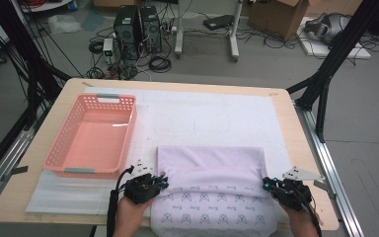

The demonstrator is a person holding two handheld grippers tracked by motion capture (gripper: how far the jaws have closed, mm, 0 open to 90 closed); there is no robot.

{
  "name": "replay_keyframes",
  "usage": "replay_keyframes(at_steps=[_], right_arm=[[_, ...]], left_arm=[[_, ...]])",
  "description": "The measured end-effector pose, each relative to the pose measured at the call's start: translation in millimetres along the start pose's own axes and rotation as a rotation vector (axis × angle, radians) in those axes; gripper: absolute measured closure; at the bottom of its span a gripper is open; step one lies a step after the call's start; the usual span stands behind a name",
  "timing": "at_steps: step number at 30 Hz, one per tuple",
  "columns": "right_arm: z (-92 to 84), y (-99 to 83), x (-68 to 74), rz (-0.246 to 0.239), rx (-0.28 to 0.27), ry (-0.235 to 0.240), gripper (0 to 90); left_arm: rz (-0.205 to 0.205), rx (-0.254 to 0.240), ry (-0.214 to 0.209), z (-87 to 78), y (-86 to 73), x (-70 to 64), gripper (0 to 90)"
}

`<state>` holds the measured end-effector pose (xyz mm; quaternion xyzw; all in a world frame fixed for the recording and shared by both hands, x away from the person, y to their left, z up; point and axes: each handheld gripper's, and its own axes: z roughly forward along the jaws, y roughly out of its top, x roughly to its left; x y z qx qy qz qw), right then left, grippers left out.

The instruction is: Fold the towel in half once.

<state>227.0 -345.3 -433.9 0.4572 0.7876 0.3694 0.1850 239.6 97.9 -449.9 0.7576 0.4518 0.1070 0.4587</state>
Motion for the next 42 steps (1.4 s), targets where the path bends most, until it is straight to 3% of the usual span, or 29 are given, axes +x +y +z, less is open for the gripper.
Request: replay_keyframes(at_steps=[3,8,13,17,19,20,21,23,28,31,34,38,42], right_arm=[[-5.1,-5.6,1.7,-0.01,-0.018,-0.007,87.4],[-25.7,-13.4,6.9,-0.001,-0.064,0.046,87.5],[-46.5,-22.2,14.7,0.006,-0.078,0.082,87.4],[-54.2,-30.9,20.6,0.009,-0.05,0.102,87.5],[-53.7,-35.0,22.3,0.011,-0.027,0.109,87.4],[-51.8,-36.8,22.5,0.004,-0.014,0.11,86.3],[-50.0,-37.9,22.6,-0.005,-0.007,0.097,79.4],[-48.0,-37.0,20.0,0.025,-0.023,0.069,70.2],[-47.7,-20.6,12.2,0.059,-0.113,0.042,70.1],[-39.2,-8.5,9.5,0.049,-0.129,0.042,70.2],[-25.7,-1.7,7.7,0.049,-0.096,0.058,70.2],[-2.0,-0.2,-1.2,0.032,0.003,0.061,70.9],[5.3,4.7,-18.1,0.063,-0.012,0.031,65.7]], left_arm=[[0.021,-0.05,-0.008,-10.4,-1.7,-3.1,85.3],[0.025,-0.105,-0.066,-33.2,-9.3,-10.2,85.2],[0.03,-0.107,-0.105,-51.6,-25.1,-15.8,84.8],[0.031,-0.076,-0.124,-58.6,-37.9,-19.9,84.4],[0.028,-0.063,-0.128,-57.7,-43.1,-19.4,83.0],[0.023,-0.058,-0.125,-55.6,-43.9,-18.2,78.2],[0.019,-0.054,-0.117,-53.4,-43.2,-16.7,69.5],[0.016,-0.079,-0.098,-52.0,-39.3,-14.0,54.7],[-0.012,-0.164,-0.075,-56.9,-22.8,-5.2,50.5],[-0.002,-0.166,-0.053,-52.5,-13.0,2.7,49.7],[-0.02,-0.15,-0.042,-43.4,-5.6,12.0,48.1],[-0.017,-0.13,-0.046,-27.2,2.8,23.4,46.4],[-0.024,-0.115,-0.037,-9.2,13.3,33.5,43.8]])
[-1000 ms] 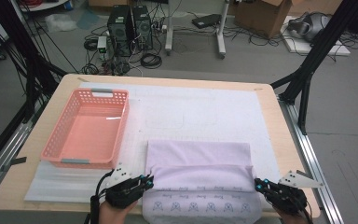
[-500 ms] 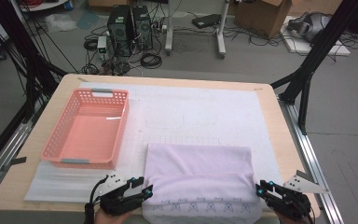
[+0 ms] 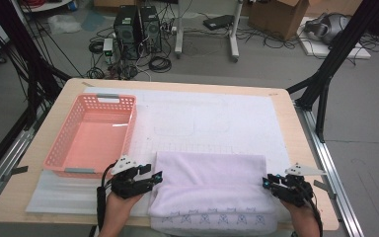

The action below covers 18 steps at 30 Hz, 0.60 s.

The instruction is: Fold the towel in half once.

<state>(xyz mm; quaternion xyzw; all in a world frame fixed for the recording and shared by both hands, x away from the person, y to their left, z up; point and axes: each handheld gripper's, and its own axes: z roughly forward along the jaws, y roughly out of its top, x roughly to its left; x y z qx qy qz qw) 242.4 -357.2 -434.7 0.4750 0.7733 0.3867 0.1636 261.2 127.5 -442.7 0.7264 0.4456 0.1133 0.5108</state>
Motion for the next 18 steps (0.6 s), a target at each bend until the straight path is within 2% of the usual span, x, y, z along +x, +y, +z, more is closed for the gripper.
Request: replay_keyframes(at_steps=[2,4,6,9,12,14,15,18], right_arm=[[1.8,6.0,-6.5,0.019,-0.023,-0.005,60.6],[7.8,12.0,-10.9,0.028,-0.031,-0.02,51.6],[17.5,16.6,-14.9,0.028,-0.025,-0.034,46.2],[32.0,21.9,-18.7,0.018,-0.002,-0.036,44.9],[46.3,26.3,-19.5,-0.019,0.037,-0.039,46.3],[47.3,27.8,-19.7,-0.039,0.033,-0.032,56.3],[47.2,27.7,-20.5,-0.034,0.033,-0.018,65.8],[47.5,27.2,-19.1,-0.02,0.033,0.039,82.7]], left_arm=[[0.006,0.011,0.007,9.9,5.2,4.3,42.3],[0.008,0.026,0.018,20.2,8.6,6.8,42.1],[0.034,0.039,0.044,27.7,10.9,9.1,42.2],[0.048,0.073,0.076,36.2,14.8,11.5,41.4],[0.029,0.122,0.077,43.9,16.2,14.2,41.4],[0.021,0.122,0.07,45.4,17.4,15.1,41.7],[0.022,0.121,0.073,45.8,17.5,15.1,42.3],[0.037,0.125,0.094,45.2,17.0,14.1,48.1]])
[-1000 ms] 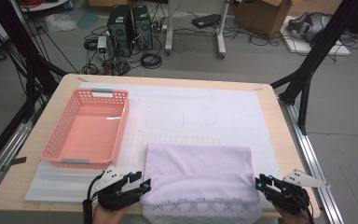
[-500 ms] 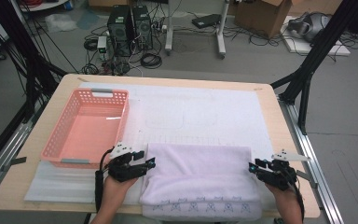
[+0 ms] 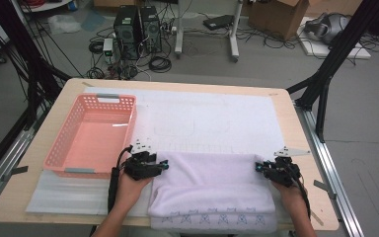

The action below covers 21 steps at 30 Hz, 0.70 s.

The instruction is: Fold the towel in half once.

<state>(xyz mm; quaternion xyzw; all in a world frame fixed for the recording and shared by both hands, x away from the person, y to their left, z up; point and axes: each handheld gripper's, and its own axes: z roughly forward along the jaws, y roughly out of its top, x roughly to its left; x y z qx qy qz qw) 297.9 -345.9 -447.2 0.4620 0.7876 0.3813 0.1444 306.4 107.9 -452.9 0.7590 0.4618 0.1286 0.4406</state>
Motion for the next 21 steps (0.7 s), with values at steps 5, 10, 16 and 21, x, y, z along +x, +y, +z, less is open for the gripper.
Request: replay_keyframes(at_steps=[5,10,16,21], right_arm=[[-0.3,-0.8,4.0,-0.016,-0.006,-0.024,84.1],[-0.8,-0.8,7.9,-0.059,-0.008,-0.052,85.1],[-5.5,0.6,2.8,-0.044,-0.037,-0.056,85.7],[-10.7,7.8,-4.1,-0.043,-0.079,-0.055,85.9]], left_arm=[[0.043,0.008,-0.012,0.4,-1.1,-4.3,79.4],[0.013,0.008,-0.021,0.6,-1.1,-3.6,84.9],[-0.05,-0.039,-0.035,0.2,5.2,0.7,86.1],[-0.049,-0.056,-0.035,0.1,21.5,3.5,86.1]])
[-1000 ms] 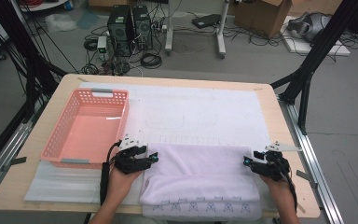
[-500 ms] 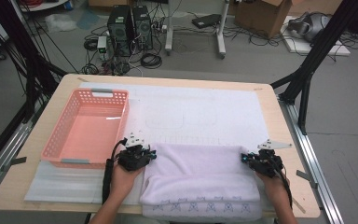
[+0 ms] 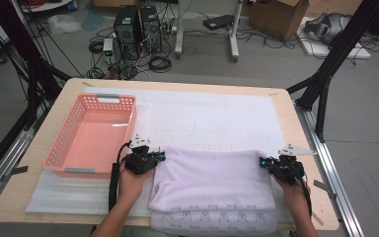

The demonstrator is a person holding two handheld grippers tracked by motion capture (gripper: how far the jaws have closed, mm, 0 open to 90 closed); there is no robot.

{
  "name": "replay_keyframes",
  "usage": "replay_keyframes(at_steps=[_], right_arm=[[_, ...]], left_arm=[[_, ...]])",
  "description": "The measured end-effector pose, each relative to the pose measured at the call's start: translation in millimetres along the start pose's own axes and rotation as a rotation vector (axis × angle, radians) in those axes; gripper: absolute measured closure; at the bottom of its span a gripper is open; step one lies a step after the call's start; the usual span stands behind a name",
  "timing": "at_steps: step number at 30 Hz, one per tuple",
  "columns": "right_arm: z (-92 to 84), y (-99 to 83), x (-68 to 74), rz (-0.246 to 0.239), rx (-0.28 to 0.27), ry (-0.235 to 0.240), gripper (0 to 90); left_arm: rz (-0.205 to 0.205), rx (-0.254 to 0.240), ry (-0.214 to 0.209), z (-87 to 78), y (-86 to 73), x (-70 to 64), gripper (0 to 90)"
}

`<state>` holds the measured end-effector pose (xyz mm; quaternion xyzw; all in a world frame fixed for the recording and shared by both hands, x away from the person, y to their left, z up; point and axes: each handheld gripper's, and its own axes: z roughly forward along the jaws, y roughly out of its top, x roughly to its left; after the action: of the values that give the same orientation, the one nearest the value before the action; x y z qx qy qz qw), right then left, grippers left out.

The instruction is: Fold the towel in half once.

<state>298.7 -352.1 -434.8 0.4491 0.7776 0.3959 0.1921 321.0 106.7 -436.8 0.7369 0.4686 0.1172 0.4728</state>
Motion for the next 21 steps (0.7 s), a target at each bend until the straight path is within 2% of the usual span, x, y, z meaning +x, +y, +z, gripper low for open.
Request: replay_keyframes(at_steps=[4,8,11,12,13,16,18,19,21], right_arm=[[6.0,8.7,-9.2,0.004,-0.015,-0.016,85.8],[15.4,20.7,-21.2,0.011,-0.027,-0.033,85.8],[25.4,30.8,-30.4,0.024,-0.025,-0.035,85.7],[29.3,33.6,-33.2,0.038,-0.025,-0.033,85.8],[33.7,36.2,-36.5,0.04,-0.025,-0.033,85.7],[46.6,44.4,-41.7,0.037,-0.012,-0.052,85.7],[53.0,49.9,-44.0,0.048,-0.014,-0.057,85.7],[55.8,52.3,-44.7,0.054,-0.021,-0.059,85.7],[61.3,56.6,-45.9,0.056,-0.024,-0.065,85.7]], left_arm=[[0.005,-0.023,0.008,5.9,19.2,2.8,86.0],[0.009,-0.027,0.031,18.8,36.2,9.4,86.1],[0.012,-0.04,0.047,27.1,49.0,16.0,86.0],[0.025,-0.042,0.056,30.2,52.6,17.8,86.0],[0.044,-0.044,0.062,32.7,55.6,19.7,85.9],[0.054,-0.052,0.075,39.6,62.5,26.0,85.9],[0.074,-0.034,0.107,44.4,65.3,29.8,85.9],[0.081,-0.044,0.119,46.6,65.0,31.4,85.9],[0.062,-0.052,0.135,49.6,64.2,34.5,85.9]])
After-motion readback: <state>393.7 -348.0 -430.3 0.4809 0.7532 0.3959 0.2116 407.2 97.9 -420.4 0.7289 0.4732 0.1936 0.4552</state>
